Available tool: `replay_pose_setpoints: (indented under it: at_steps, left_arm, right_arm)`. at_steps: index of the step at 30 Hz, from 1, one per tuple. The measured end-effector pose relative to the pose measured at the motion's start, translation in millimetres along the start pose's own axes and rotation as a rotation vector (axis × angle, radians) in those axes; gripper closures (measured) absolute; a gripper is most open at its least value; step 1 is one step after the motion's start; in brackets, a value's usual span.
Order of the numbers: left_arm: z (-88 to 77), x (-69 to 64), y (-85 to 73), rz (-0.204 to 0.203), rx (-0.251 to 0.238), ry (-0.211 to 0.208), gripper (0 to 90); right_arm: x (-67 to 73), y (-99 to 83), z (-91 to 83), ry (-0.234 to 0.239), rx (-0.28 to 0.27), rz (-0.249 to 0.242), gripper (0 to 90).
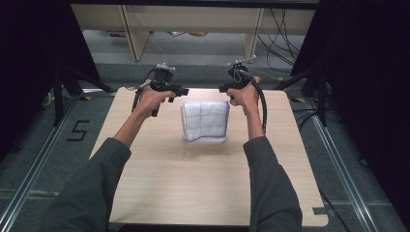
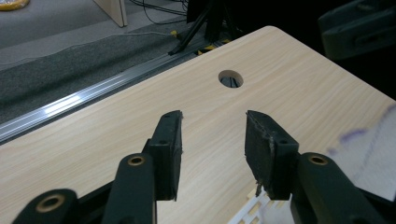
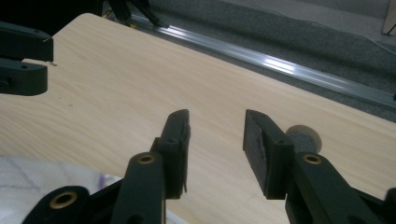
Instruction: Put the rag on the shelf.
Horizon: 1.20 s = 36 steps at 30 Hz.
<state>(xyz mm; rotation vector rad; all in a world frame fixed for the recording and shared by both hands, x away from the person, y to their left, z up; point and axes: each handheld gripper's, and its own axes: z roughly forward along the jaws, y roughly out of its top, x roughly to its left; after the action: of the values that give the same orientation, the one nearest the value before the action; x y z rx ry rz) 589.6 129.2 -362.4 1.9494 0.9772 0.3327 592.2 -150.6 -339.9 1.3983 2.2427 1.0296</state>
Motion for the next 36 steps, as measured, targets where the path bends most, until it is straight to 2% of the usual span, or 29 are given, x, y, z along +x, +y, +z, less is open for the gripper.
replay_pose_setpoints:
  at_steps: [3,5,6,7,9,12,13,14,15,17,18,21,22,23,25,28,31,33,34,36]
  left_arm:
    - [-9.5,1.7,-2.7,-0.01,-0.001,-0.012,53.6]
    - [-15.8,1.7,-4.3,-0.018,0.007,-0.005,46.0]
    - [-19.6,2.1,-5.3,-0.025,0.011,-0.009,46.0]
    - [-23.0,2.1,-6.6,-0.039,0.007,-0.018,44.0]
    - [-31.3,1.9,-10.3,-0.049,0.007,-0.038,38.5]
    - [-40.6,0.5,-15.0,-0.053,0.012,-0.038,34.8]
    - [-44.4,0.0,-17.3,-0.059,0.012,-0.044,34.3]
    - [-47.2,-1.1,-19.6,-0.071,0.004,-0.049,34.0]
    - [-51.2,-2.0,-22.0,-0.069,0.003,-0.051,32.6]
    - [-59.7,-5.4,-28.7,-0.067,-0.007,-0.06,32.4]
    - [-62.5,-6.7,-31.3,-0.069,-0.01,-0.062,31.7]
    - [-72.1,-13.2,-41.5,-0.069,-0.009,-0.078,30.7]
    - [-74.5,-15.8,-45.0,-0.057,-0.008,-0.08,29.9]
    - [-76.9,-18.7,-48.4,-0.051,-0.009,-0.081,29.3]
    - [-80.5,-24.1,-55.3,-0.043,-0.01,-0.089,29.0]
    - [-86.7,-31.5,-64.6,-0.045,-0.027,-0.114,27.2]
    - [-91.2,-36.3,-73.8,-0.054,-0.038,-0.134,26.2]
    - [-92.2,-39.4,-80.5,-0.05,-0.044,-0.129,25.4]
    - [-92.6,-40.0,-83.5,-0.054,-0.037,-0.141,25.4]
    - [-93.5,-42.3,-90.3,-0.056,-0.04,-0.135,24.8]
  right_arm:
    - [-2.8,0.5,-8.3,0.002,-0.028,-0.028,59.4]
    - [-2.3,-0.3,-17.7,-0.019,-0.039,-0.041,56.9]
    - [-2.3,-0.3,-17.7,-0.019,-0.039,-0.041,56.9]
    - [-2.5,-0.8,-20.1,-0.005,-0.053,-0.046,56.2]
    - [0.1,-4.7,-29.5,0.005,-0.069,-0.027,53.6]
    - [0.3,-7.1,-34.8,0.008,-0.073,-0.049,51.5]
    - [2.0,-8.6,-37.7,0.009,-0.068,-0.035,51.0]
    - [2.7,-10.1,-40.0,0.013,-0.074,-0.046,49.7]
    - [4.6,-13.0,-45.7,0.011,-0.079,-0.064,47.7]
    - [6.2,-14.2,-48.4,0.011,-0.09,-0.064,47.5]
    - [8.2,-16.9,-54.7,0.034,-0.109,-0.064,46.9]
    - [12.3,-20.0,-61.0,0.051,-0.097,-0.044,45.8]
    - [15.2,-23.0,-64.5,0.036,-0.105,-0.061,44.2]
    - [16.7,-24.8,-66.2,0.043,-0.107,-0.061,44.1]
    - [18.7,-27.0,-67.8,0.05,-0.108,-0.054,43.9]
    - [22.1,-32.7,-71.7,0.052,-0.109,-0.086,42.8]
    - [24.9,-39.7,-74.2,0.063,-0.126,-0.09,42.2]
    - [27.7,-46.3,-78.3,0.066,-0.129,-0.104,41.5]
    - [27.7,-46.3,-78.3,0.066,-0.129,-0.104,41.5]
    - [29.5,-51.2,-81.0,0.072,-0.142,-0.097,41.4]
